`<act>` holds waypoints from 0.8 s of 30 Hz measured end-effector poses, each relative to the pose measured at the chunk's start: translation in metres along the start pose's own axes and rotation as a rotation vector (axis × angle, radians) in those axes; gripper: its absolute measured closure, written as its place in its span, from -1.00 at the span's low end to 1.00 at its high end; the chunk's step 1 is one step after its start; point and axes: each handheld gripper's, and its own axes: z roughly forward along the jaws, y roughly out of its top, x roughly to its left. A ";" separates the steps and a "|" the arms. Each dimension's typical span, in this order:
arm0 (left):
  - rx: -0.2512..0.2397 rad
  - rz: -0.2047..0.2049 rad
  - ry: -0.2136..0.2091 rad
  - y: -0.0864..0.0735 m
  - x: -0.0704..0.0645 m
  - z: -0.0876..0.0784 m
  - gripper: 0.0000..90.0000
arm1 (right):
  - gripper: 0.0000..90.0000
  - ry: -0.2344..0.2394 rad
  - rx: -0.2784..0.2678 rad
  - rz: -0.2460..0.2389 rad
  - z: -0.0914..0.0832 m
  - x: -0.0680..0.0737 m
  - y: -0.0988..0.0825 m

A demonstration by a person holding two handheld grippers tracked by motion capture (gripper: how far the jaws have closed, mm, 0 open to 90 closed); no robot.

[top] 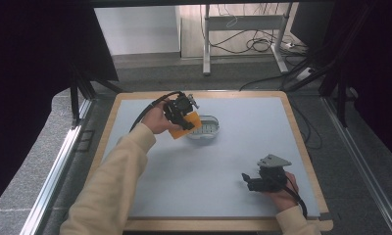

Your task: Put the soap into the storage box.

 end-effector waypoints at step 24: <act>-0.007 0.053 -0.017 0.019 0.013 0.016 0.38 | -0.72 0.001 -0.005 -0.001 -0.001 -0.001 0.000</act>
